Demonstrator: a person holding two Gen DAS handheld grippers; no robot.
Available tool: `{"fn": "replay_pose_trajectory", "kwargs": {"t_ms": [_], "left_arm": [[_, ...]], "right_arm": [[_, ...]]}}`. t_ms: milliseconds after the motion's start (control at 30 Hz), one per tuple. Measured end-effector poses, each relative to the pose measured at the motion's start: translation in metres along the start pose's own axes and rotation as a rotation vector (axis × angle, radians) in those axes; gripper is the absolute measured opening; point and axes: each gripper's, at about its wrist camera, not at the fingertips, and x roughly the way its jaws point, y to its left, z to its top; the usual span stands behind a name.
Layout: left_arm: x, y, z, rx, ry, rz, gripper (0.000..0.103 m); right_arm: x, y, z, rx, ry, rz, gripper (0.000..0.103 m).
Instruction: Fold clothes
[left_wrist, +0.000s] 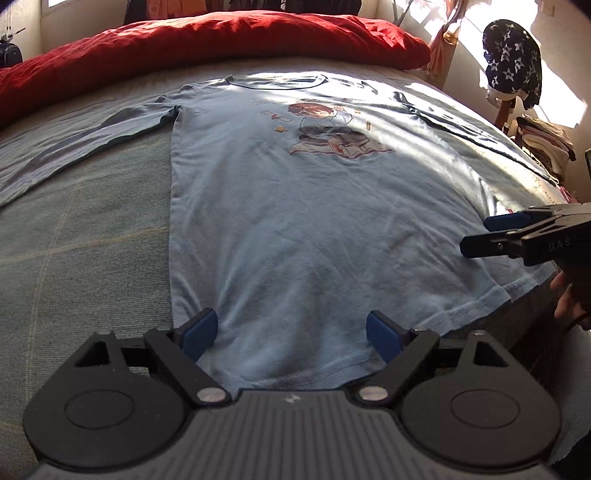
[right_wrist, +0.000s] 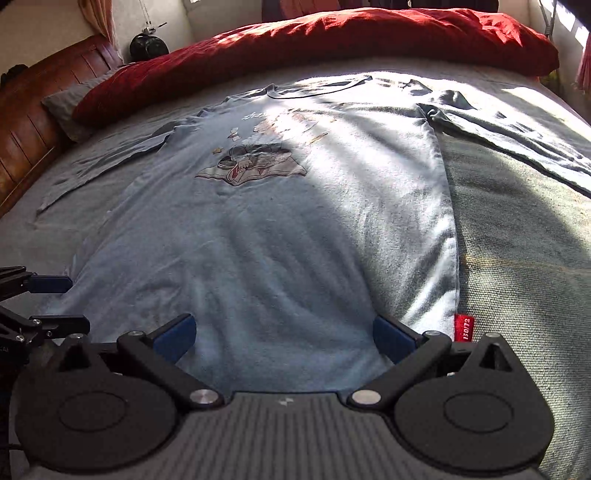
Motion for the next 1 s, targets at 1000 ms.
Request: {"fn": "replay_pose_trajectory", "kwargs": {"t_ms": [1000], "left_arm": [[-0.006, -0.026, -0.020, 0.130, -0.055, -0.036, 0.088]], "right_arm": [[-0.014, 0.016, -0.040, -0.077, -0.118, -0.119, 0.103]]}}
